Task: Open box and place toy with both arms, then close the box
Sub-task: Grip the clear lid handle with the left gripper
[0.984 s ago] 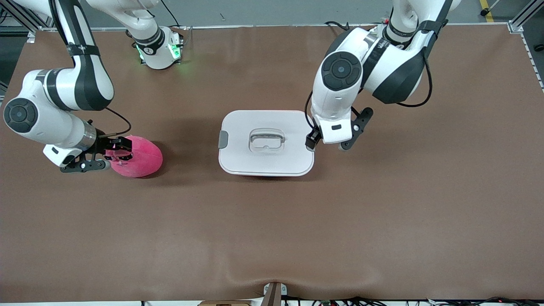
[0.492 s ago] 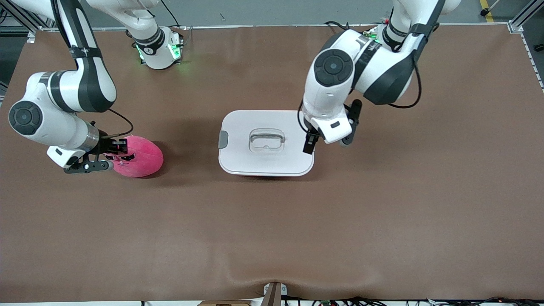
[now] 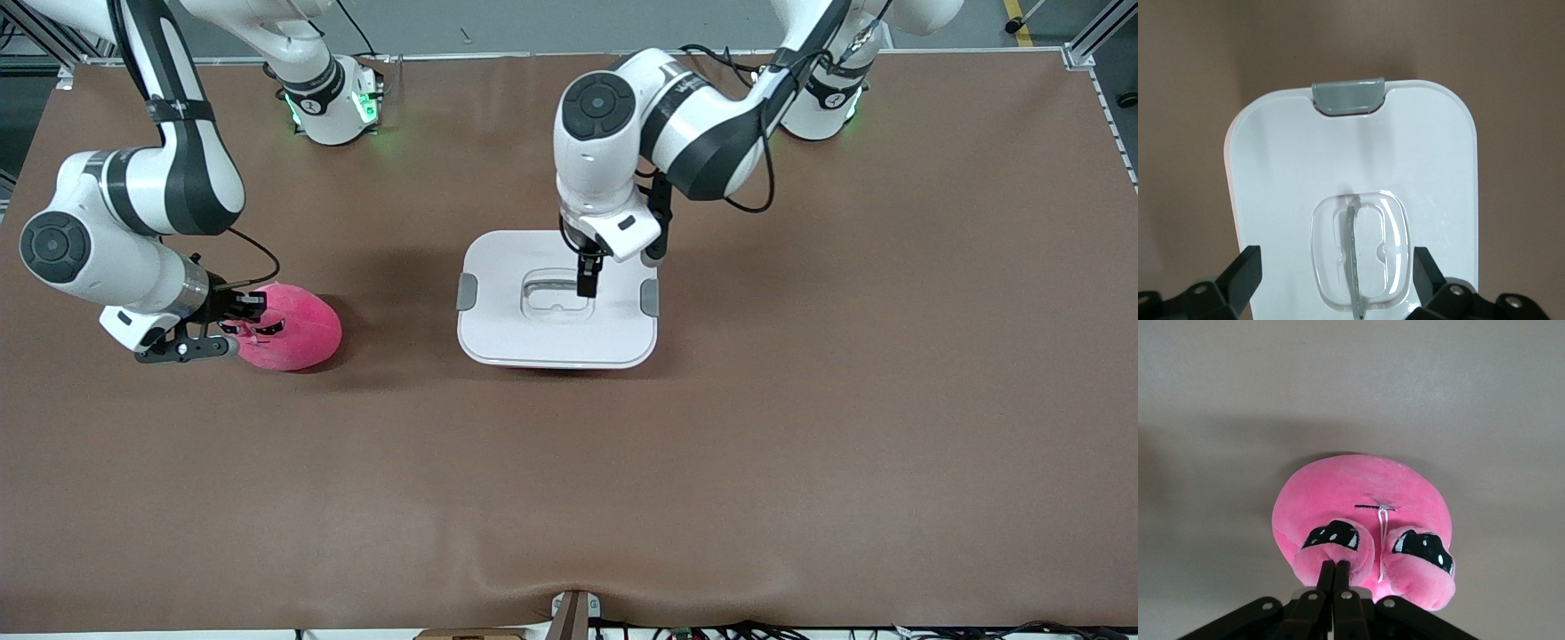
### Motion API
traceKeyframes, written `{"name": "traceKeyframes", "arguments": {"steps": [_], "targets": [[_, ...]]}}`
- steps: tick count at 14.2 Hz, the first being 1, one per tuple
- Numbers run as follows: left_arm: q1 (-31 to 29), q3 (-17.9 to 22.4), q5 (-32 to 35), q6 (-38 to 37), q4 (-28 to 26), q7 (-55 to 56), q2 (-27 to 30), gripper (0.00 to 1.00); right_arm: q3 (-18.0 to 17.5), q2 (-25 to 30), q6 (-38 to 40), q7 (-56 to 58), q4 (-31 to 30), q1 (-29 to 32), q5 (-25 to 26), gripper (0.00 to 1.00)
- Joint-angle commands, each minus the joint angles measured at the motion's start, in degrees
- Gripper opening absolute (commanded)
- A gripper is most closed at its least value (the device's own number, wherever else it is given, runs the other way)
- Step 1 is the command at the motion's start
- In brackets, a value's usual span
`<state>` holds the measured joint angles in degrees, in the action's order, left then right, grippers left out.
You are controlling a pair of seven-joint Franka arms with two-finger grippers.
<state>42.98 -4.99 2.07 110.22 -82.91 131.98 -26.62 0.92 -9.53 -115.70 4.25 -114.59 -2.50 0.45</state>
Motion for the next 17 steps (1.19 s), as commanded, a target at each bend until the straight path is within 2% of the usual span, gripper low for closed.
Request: {"name": "traceKeyframes", "arguments": {"steps": [1, 4, 8, 11, 17], "targets": [[1.57, 0.50, 1.28, 1.49, 0.55, 4.14, -0.62, 1.00, 0.22, 1.09, 1.09, 0.23, 1.03, -0.58, 0.69, 0.00], [2.90, 0.50, 1.54, 1.67, 0.47, 8.10, -1.68, 0.91, 0.14, 2.31, 3.81, 0.06, 3.40, -0.66, 0.69, 0.00], [4.83, 0.59, 4.43, 4.82, 0.12, 9.51, -2.82, 0.87, 0.14, 2.41, 7.24, 2.42, 6.74, -0.66, 0.69, 0.00], [6.32, 0.59, 7.41, 6.94, -0.06, 14.43, -3.88, 0.76, 0.13, 2.41, 8.30, 2.34, 7.62, -1.63, 0.69, 0.00], [6.85, 0.50, 12.35, 10.90, -0.15, 21.30, -6.42, 0.70, 0.14, 2.23, 11.47, 3.48, 10.53, -1.46, 0.69, 0.00]]}}
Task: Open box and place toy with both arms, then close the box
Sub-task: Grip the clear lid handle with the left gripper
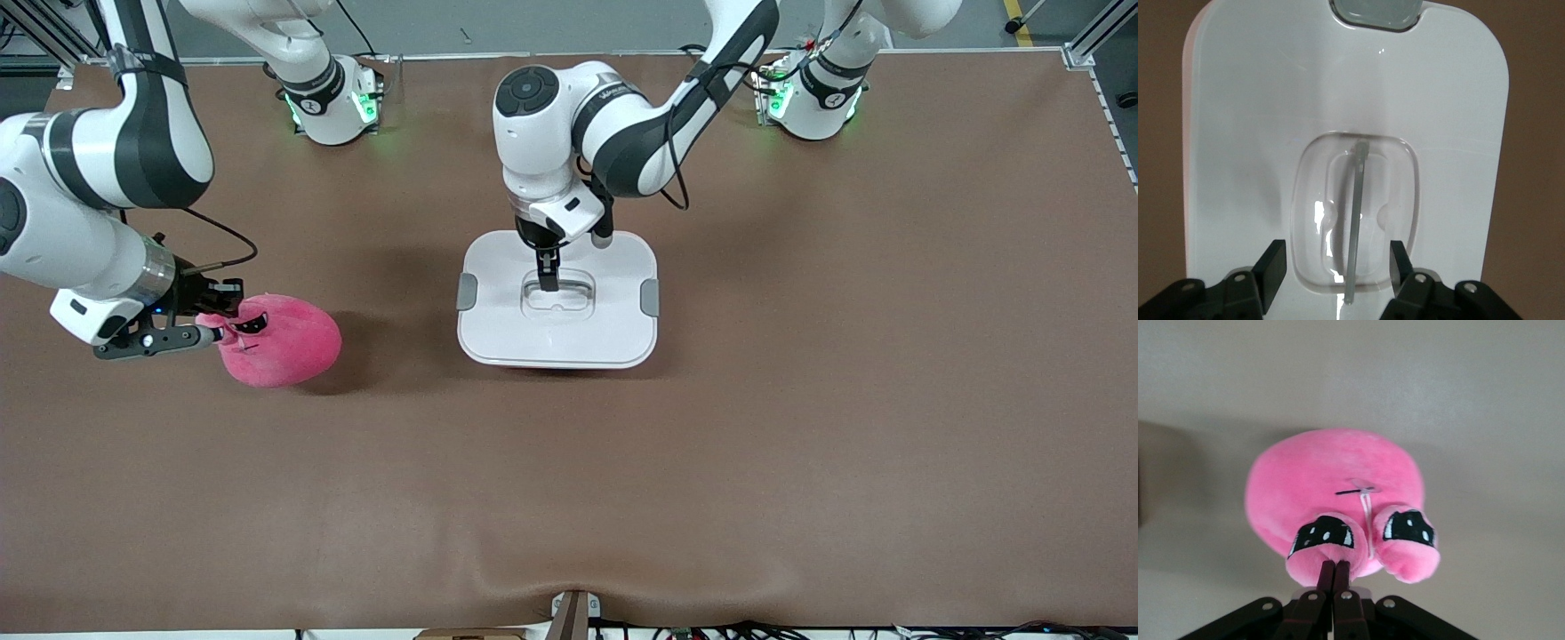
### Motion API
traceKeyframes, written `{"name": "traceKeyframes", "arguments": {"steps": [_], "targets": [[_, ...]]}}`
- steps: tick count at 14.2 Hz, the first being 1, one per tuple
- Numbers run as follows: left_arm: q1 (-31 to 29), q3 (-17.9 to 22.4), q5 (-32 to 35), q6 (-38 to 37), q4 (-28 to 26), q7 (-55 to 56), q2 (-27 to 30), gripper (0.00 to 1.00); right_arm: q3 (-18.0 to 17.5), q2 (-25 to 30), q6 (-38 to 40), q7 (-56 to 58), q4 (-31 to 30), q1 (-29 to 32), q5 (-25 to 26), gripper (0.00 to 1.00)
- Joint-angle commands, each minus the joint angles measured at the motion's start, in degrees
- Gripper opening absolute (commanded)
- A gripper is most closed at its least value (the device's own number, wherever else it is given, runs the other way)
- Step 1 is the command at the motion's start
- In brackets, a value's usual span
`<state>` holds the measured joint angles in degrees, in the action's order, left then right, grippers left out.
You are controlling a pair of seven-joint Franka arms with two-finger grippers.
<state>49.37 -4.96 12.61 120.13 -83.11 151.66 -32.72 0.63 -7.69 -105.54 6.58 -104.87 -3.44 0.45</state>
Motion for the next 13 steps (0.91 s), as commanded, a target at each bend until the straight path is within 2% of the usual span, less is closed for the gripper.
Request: {"name": "traceKeyframes", "arguments": {"steps": [1, 7, 12, 13], "targets": [[0.47, 0.48, 1.90, 0.99, -0.12, 1.62, -0.33, 0.68, 0.43, 0.39, 1.47, 1.42, 0.81, -0.52, 0.69, 0.00], [0.03, 0.57, 1.98, 1.60, -0.29, 1.54, -1.12, 0.61, 0.34, 0.57, 3.76, 1.51, 1.86, -0.78, 0.34, 0.00], [-0.06, 0.66, 1.98, 1.95, -0.03, 1.10, -1.73, 0.57, 0.34, 0.57, 6.22, 3.88, 5.38, -2.63, 0.34, 0.00], [-0.06, 0.66, 1.98, 2.04, -0.03, 1.01, -1.74, 0.53, 0.34, 0.65, 6.31, 4.14, 5.47, -2.89, 0.34, 0.00]]}}
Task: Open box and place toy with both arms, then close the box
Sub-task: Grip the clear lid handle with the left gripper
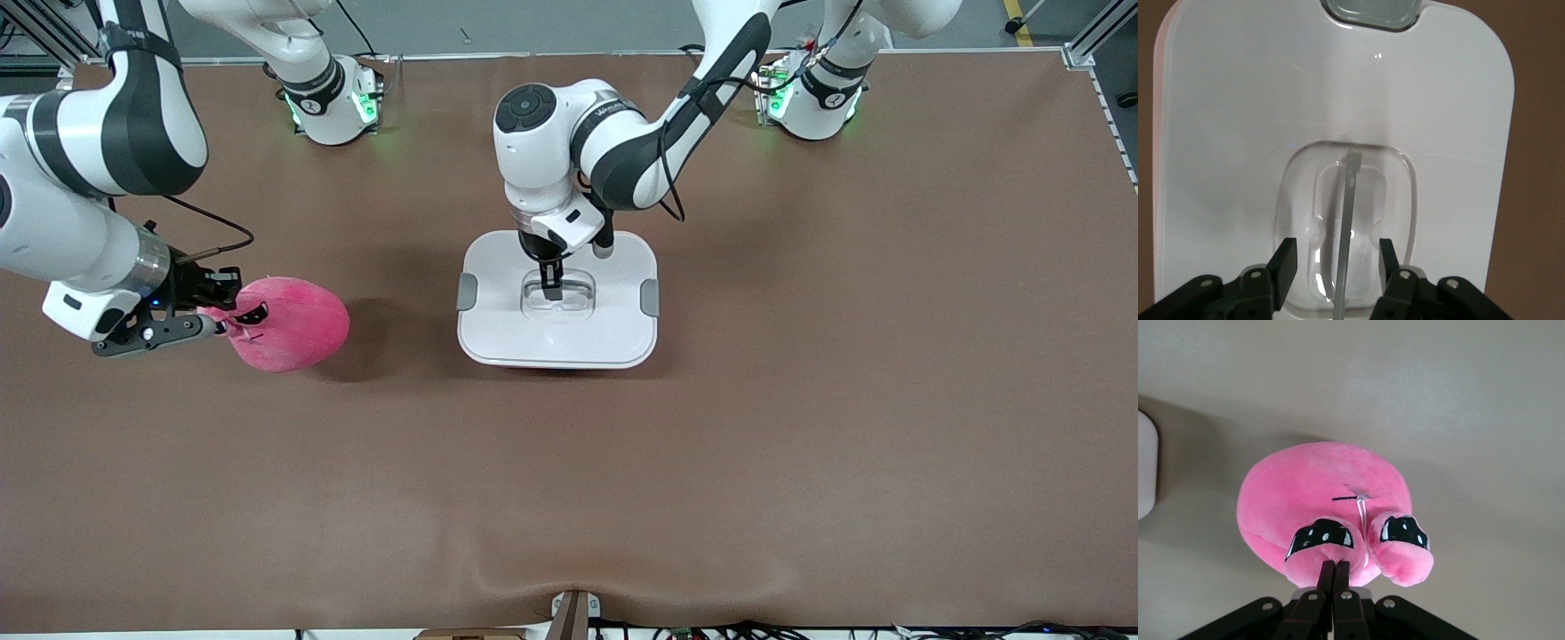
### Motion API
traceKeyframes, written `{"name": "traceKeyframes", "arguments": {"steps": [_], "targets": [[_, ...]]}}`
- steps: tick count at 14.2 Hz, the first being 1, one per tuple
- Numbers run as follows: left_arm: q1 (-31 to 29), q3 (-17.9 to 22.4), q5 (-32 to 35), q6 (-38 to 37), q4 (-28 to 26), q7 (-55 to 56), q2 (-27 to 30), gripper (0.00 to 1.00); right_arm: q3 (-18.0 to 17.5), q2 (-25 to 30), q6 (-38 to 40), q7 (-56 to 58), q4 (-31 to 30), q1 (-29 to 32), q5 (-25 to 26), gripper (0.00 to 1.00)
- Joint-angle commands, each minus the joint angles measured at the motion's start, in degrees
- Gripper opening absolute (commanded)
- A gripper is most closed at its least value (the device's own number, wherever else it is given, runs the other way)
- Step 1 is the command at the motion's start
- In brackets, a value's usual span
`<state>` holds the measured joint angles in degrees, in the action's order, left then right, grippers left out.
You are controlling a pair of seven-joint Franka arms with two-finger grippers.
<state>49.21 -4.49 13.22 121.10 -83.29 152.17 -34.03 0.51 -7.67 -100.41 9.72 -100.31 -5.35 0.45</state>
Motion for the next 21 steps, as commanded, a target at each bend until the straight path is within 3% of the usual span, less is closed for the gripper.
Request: {"name": "traceKeyframes", "arguments": {"steps": [1, 4, 6, 9, 15, 21], "targets": [[0.09, 0.18, 1.37, 0.98, 0.06, 0.50, -0.43, 0.50, 0.37, 0.64, 1.96, 2.48, 1.08, -0.98, 0.34, 0.00], [0.09, 0.10, 1.37, 0.98, 0.06, 0.41, -0.34, 0.36, 0.46, 0.46, 2.85, 7.42, 1.70, -1.76, 0.08, 0.00], [-0.17, 0.01, 1.28, 0.98, 0.06, 0.41, -0.25, 0.15, 0.46, 0.46, 3.02, 7.77, 2.31, -1.86, 0.08, 0.00], [-0.17, 0.01, 1.19, 0.98, -0.03, 0.41, -0.07, 0.00, 0.46, 0.46, 3.55, 11.70, 2.93, -2.38, 0.17, 0.00], [-0.17, 0.01, 1.19, 0.63, 0.15, -1.87, 1.24, 0.00, 0.37, 0.55, 4.16, 16.89, 3.89, -3.34, 0.17, 0.00], [-1.92, -0.08, 0.23, -1.03, 0.32, -6.17, 6.86, 0.00, 0.37, 0.64, 9.62, 20.75, 7.41, -5.37, -0.01, 0.00]]}}
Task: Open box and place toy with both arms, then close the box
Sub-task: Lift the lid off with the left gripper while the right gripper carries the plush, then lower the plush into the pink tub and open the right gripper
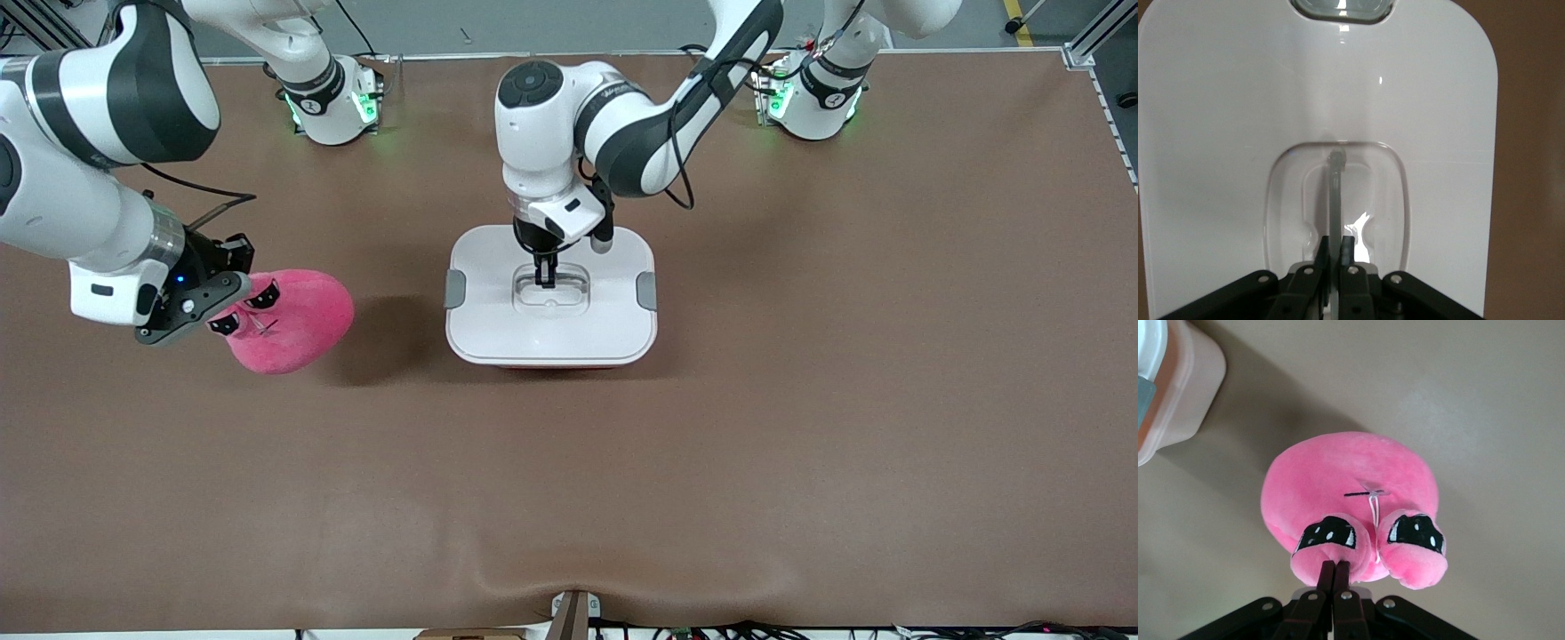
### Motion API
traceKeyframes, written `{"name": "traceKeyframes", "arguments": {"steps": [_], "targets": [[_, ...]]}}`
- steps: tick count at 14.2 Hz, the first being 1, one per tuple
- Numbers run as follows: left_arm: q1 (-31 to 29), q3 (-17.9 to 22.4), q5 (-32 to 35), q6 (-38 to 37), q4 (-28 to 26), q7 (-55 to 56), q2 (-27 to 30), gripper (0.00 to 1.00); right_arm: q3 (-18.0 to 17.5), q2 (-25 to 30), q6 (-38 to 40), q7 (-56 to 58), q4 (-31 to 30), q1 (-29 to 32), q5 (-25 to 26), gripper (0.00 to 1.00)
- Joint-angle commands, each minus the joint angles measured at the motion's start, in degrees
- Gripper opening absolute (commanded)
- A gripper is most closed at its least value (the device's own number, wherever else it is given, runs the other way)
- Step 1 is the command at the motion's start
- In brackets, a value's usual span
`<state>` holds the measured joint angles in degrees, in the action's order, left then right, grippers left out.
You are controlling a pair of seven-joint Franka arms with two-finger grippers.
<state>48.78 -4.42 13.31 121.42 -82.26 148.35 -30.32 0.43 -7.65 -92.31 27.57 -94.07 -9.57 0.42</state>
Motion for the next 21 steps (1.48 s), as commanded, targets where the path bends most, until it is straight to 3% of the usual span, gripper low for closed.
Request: {"name": "traceKeyframes", "arguments": {"steps": [1, 7, 13, 21], "targets": [[-2.28, -0.15, -0.30, -2.58, -0.71, -3.93, 4.38, 0.00, 0.45, 0.62, 1.25, 5.71, 1.35, -1.94, 0.02, 0.00], [-11.85, -0.15, -9.87, -9.80, -0.54, -25.44, 11.42, 0.00, 0.19, 0.97, 0.29, 13.81, 5.65, -12.12, 0.54, 0.00], [-24.24, -0.15, -15.67, -17.27, -0.54, -50.39, 13.97, 0.00, 0.19, 0.44, -1.38, 19.18, 6.10, -21.09, 0.37, 0.00], [-35.68, -0.15, -16.12, -27.11, -0.71, -78.89, 15.56, 0.00, 0.28, -0.96, -8.85, 29.71, 5.39, -27.17, 1.95, 0.00]]}}
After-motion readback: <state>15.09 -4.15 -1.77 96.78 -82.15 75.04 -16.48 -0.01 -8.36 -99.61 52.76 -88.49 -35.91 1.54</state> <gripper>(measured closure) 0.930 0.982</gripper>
